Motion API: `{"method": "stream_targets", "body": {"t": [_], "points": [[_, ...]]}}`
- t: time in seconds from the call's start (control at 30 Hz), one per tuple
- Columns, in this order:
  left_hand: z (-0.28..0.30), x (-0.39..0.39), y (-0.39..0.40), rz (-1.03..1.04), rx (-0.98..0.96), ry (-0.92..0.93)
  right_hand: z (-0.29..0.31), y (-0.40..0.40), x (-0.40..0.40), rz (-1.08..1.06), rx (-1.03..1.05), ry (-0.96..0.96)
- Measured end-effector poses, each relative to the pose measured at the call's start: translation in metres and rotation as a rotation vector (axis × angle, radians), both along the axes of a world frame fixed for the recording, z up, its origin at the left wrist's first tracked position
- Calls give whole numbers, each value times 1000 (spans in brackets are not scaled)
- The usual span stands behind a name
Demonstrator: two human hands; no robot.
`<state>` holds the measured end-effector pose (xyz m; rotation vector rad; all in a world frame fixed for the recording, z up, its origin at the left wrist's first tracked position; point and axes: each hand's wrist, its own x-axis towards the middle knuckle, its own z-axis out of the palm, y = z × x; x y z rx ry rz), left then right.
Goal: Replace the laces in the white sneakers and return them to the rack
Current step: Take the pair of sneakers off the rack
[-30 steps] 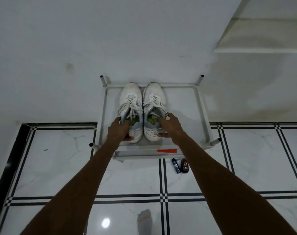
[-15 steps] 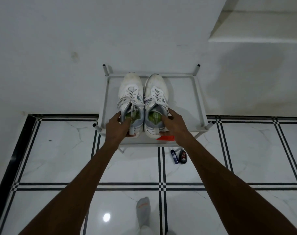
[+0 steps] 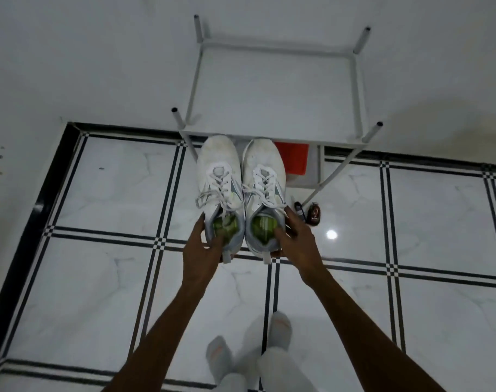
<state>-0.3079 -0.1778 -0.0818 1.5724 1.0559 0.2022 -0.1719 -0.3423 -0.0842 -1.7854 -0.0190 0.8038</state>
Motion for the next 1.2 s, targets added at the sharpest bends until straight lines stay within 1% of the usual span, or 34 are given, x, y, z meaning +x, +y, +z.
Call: {"method": "stream_targets", "body": {"t": [0.1,0.23,0.37,0.5,0.53,0.67,0.73,0.8,0.87,0.93,1.07,1.2], "points": [[-46,-30,-5,6,-68,34,-44,-10,-30,27,-14,51],[-120,-52,-12,-9,-154,95,-122,-15,-58,40,-55,38],[-236,-54,-19,-1,-195,163,-233,-22,-66,0,-104,107],[-365,-49,-26,-1,-236,213,-356,-27,-60,-7,-135,194],[-405,-47,-28,2,-248,214,-393,-28,-57,-11,-142,192],[-511,-39,-31,-4,-285,213,-491,-28,-47,-3,-129,241],[-544,-36,-29,14,-292,203,-525,-26,-44,0,-130,263],[-576,-34,-28,16,-291,190,-554,-27,-41,7,-133,234],[-586,-33,-28,31,-291,188,-569,-26,-37,23,-120,215],[-591,-33,-28,46,-251,193,-576,-26,-34,29,-104,200],[-590,-27,-33,16,-66,219,-588,-31,-22,-5,-144,99],[-581,-25,-33,40,135,243,-592,-38,-4,-48,-171,2]]}}
